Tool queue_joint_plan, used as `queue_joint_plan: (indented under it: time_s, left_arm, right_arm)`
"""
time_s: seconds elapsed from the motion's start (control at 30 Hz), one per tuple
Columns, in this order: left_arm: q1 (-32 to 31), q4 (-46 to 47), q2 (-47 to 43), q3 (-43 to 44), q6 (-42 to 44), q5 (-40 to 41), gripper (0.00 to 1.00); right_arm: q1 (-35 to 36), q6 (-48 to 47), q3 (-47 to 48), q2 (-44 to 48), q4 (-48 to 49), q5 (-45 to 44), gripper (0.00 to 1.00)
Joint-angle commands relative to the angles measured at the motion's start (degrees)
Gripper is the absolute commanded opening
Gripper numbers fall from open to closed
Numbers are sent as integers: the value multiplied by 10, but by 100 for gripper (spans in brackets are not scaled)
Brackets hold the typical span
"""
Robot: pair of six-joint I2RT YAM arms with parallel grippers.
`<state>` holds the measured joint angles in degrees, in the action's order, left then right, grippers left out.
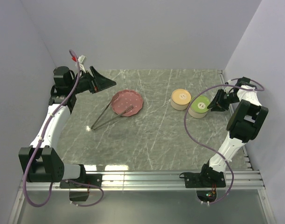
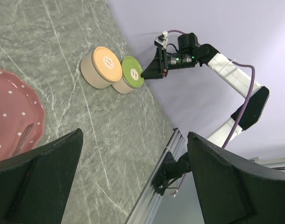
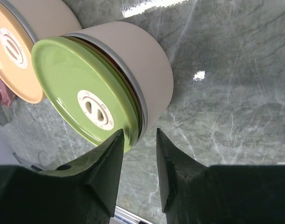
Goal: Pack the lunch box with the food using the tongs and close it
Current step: Put the lid back on the lunch box
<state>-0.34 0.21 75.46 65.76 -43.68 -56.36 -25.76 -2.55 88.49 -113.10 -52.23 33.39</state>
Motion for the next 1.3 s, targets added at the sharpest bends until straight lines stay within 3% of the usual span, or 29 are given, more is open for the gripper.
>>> queue_joint_plan:
  time_s: [0.0, 0.4, 0.77, 1.27]
  left_arm:
    - [2, 31, -9, -7, -11, -17, 99]
    - [2, 16, -15, -8, 8, -24, 99]
    - [2, 18, -12, -3, 9, -24, 99]
    - [2, 19, -6, -3, 10, -26, 99]
  right_arm:
    - [3, -5, 5, 24, -13, -6, 42]
    - [15, -22, 115, 70, -9, 24, 39]
    - [81, -55, 177, 24, -5, -96, 28]
    - [93, -83, 139, -27, 8, -138, 29]
